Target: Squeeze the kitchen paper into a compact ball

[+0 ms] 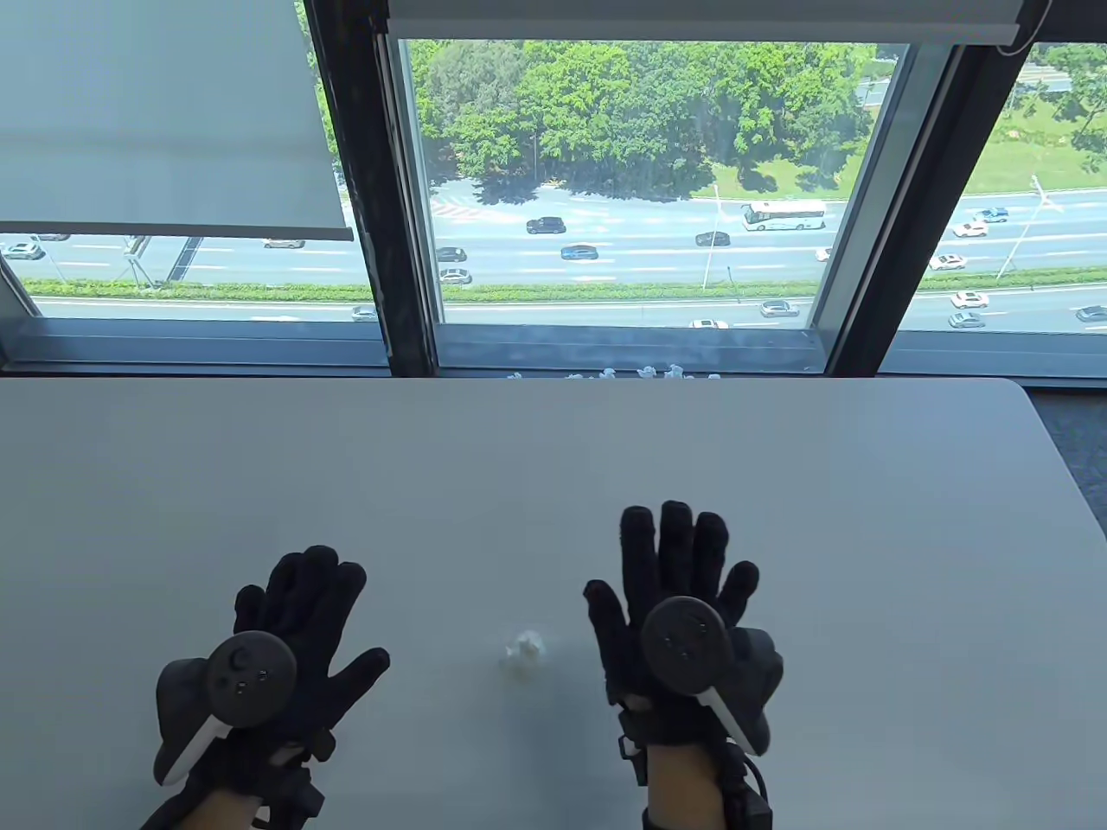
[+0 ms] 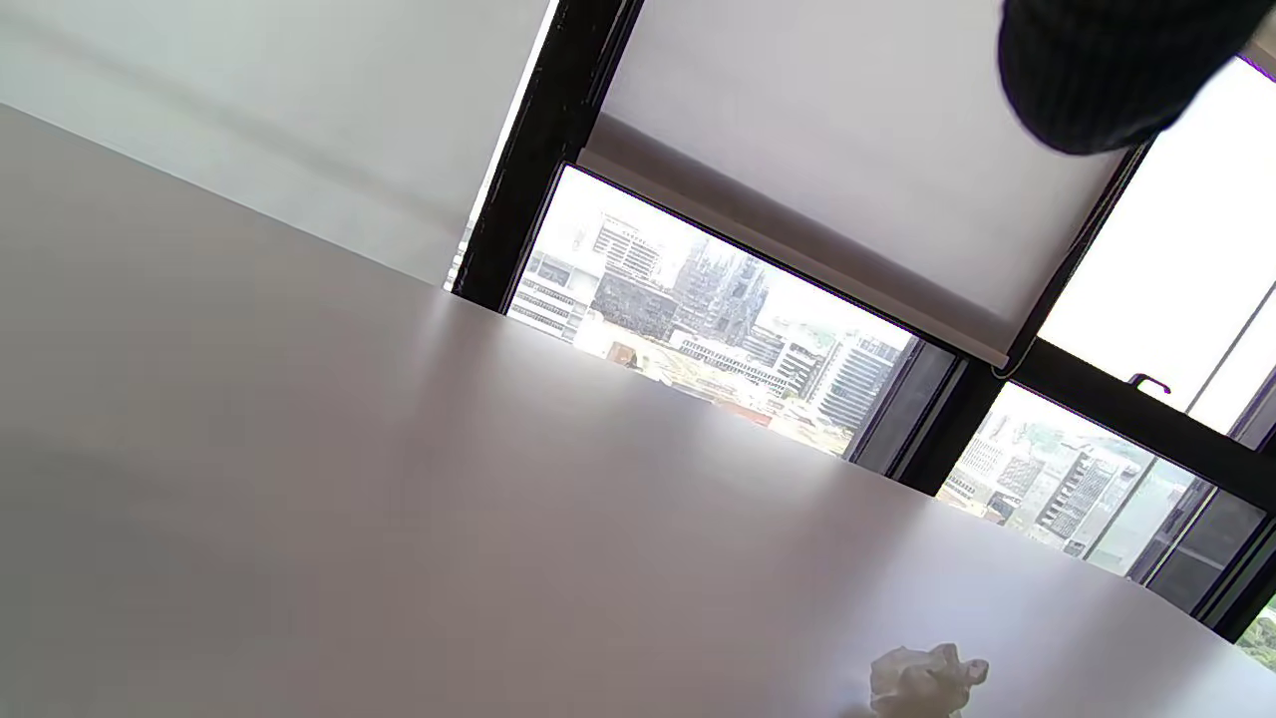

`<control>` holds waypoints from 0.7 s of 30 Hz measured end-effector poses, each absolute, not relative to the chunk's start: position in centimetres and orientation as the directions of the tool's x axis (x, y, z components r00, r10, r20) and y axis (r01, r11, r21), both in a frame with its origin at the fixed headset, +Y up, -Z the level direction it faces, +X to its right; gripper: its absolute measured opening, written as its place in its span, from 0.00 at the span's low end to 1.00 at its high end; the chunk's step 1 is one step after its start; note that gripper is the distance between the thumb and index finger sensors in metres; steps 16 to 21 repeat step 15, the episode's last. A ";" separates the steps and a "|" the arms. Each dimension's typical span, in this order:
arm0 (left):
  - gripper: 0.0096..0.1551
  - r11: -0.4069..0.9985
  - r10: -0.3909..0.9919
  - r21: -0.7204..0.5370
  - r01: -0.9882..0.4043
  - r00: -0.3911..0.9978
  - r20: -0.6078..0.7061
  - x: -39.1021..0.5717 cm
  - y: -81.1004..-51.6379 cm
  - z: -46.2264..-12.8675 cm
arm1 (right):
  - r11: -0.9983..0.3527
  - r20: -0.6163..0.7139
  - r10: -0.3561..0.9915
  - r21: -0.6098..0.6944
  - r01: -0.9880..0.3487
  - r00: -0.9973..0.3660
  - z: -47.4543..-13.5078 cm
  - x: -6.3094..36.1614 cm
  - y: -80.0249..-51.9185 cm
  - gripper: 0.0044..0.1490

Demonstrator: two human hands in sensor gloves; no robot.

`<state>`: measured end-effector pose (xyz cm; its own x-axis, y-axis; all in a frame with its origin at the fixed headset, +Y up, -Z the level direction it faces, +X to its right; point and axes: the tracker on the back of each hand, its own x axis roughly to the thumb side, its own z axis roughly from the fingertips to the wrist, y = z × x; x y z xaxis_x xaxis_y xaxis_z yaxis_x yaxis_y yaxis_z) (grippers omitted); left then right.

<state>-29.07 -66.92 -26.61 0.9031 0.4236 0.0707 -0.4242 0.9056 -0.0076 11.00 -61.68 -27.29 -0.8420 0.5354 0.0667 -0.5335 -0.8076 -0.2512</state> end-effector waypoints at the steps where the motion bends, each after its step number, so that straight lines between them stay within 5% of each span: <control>1: 0.53 0.904 0.426 -0.008 -0.427 0.902 0.072 -29.1 -66.9 -26.6 | -0.781 0.072 0.562 -0.280 -0.557 -0.824 -27.0 11.7 -61.5 0.49; 21: 0.51 0.905 0.424 -0.010 -0.425 0.902 0.078 -28.9 -67.0 -26.5 | -0.794 0.052 0.573 -0.213 -0.570 -0.818 -27.6 11.7 -62.7 0.48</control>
